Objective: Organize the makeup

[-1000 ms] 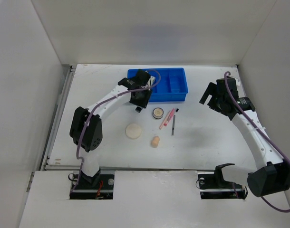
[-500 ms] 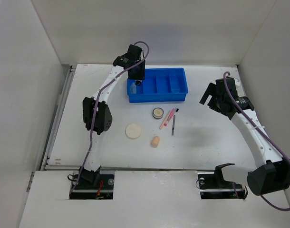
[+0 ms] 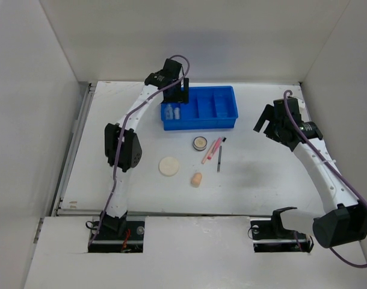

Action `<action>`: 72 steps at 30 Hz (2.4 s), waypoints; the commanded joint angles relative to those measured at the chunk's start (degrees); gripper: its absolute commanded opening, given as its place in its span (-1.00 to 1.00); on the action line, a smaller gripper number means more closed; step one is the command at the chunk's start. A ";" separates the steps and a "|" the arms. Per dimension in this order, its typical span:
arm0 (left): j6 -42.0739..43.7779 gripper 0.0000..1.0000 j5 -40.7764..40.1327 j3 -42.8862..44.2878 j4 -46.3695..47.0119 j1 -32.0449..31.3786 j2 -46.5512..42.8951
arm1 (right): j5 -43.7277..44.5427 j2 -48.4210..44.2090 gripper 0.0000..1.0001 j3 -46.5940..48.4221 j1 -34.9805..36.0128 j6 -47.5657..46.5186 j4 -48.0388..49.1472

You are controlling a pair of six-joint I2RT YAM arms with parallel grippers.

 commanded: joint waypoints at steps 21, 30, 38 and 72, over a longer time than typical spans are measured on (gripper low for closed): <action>-13.99 0.54 -15.03 -63.38 9.64 -23.52 -34.19 | -2.73 -1.54 1.00 0.46 0.11 0.34 2.42; -13.47 0.06 -15.03 -63.12 11.75 -23.52 -25.49 | -2.73 -2.68 1.00 -1.74 0.11 0.34 2.42; -9.98 -1.00 -18.81 -56.19 4.82 -23.52 -26.35 | -2.73 -3.21 1.00 -2.26 0.11 0.34 2.42; -4.94 -0.63 8.96 12.38 6.04 -4.45 10.38 | -0.62 -3.12 1.00 1.33 0.11 0.34 -2.06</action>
